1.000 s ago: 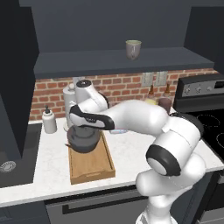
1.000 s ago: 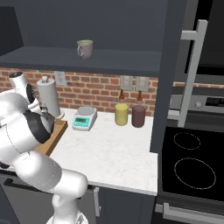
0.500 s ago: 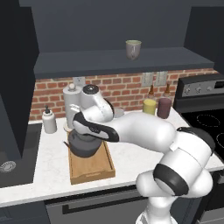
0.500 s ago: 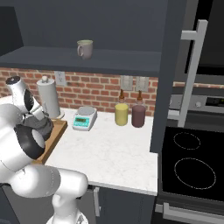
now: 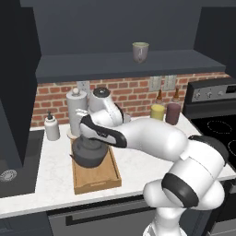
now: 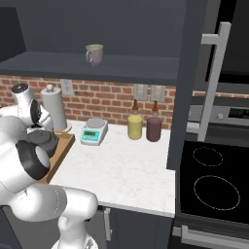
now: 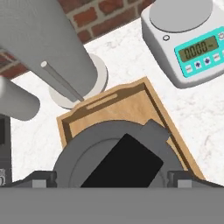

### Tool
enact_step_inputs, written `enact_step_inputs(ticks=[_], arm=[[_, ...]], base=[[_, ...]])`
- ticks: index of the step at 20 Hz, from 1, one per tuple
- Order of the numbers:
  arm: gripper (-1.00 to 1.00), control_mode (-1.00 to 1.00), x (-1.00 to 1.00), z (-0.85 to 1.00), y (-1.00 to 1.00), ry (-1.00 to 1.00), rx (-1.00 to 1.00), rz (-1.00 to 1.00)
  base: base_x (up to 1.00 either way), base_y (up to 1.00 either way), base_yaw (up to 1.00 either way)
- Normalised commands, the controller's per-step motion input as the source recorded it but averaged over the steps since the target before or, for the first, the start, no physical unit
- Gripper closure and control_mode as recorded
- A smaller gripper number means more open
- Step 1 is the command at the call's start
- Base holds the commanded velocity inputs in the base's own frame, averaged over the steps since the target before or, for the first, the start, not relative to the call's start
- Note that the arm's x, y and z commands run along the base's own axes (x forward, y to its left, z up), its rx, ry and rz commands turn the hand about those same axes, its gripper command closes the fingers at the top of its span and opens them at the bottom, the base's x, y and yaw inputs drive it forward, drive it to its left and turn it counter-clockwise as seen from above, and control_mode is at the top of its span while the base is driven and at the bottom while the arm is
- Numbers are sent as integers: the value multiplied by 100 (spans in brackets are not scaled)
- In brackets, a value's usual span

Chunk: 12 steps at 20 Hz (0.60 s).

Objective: Pick the kettle from the counter and place it on the tray. Then pick the mug from the cabinet and place it on the tray. Then close the cabinet doors.

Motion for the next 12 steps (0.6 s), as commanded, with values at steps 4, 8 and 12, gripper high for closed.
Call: enact_step_inputs(ticks=[4,8,12], arm=[[-100,-100,0,5,-4,-2,-2,10],[-100,-100,0,22,0,-5,-1,10],[-100,-100,-19,30,0,-1,-4,16]], base=[[0,0,0],[0,0,0],[0,0,0]])
